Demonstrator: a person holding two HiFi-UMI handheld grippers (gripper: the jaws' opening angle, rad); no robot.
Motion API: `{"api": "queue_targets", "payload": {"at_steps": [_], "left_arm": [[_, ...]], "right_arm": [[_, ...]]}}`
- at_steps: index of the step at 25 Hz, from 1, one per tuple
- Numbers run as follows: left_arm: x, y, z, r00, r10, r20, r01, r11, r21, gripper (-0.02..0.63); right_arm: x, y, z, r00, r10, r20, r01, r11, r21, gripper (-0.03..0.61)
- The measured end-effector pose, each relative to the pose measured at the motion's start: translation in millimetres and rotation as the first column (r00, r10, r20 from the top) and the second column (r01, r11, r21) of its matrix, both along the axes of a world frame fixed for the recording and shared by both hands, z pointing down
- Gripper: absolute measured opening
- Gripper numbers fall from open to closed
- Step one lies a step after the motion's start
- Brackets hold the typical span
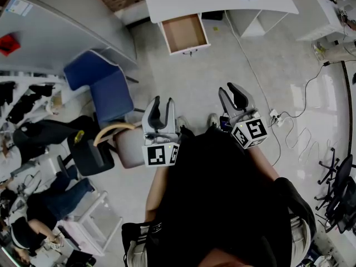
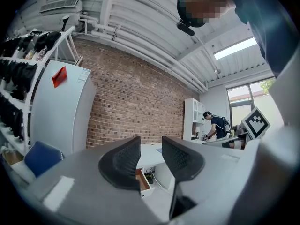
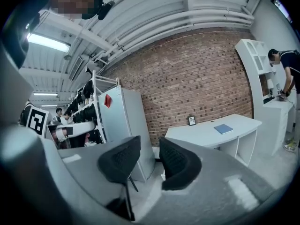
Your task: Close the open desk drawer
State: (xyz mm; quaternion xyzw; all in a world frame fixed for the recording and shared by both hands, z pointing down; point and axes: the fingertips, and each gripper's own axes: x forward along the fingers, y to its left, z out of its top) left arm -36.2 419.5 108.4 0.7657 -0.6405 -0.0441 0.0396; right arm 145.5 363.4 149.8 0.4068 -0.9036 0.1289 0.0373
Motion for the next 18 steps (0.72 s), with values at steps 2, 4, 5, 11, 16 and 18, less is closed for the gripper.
{"api": "queue_targets", "payload": {"at_steps": [2, 4, 5, 11, 16, 18], "left_arm": [[-2, 0, 1, 1.000, 0.000, -0.003, 0.000, 1.000, -0.003, 0.149], [-5, 0, 1, 1.000, 0.004, -0.001, -0.004, 1.000, 0.001, 0.146], [-7, 1, 1, 1.000, 0.006, 0.000, -0.006, 1.000, 0.002, 0.144], [-21, 5, 7, 0.999, 0.034, 0.001, -0.034, 0.999, -0.007, 0.146], [-42, 9, 13, 0.998, 0.066, 0.009, -0.066, 0.998, -0.016, 0.144], [-51, 10, 15, 0.997, 0.082, 0.004, -0.082, 0.997, -0.014, 0.146]], "right_arm": [[0, 0, 2, 1.000, 0.002, -0.004, -0.002, 1.000, -0.008, 0.132], [-3, 2, 4, 1.000, 0.004, -0.004, -0.004, 1.000, -0.013, 0.132], [-4, 2, 4, 1.000, 0.005, -0.002, -0.005, 1.000, -0.014, 0.132], [-18, 7, 6, 1.000, 0.026, 0.000, -0.026, 0.999, -0.020, 0.132], [-41, 13, 5, 0.999, 0.045, -0.003, -0.045, 0.999, -0.009, 0.127], [-50, 15, 6, 0.998, 0.058, -0.005, -0.058, 0.998, -0.005, 0.127]]}}
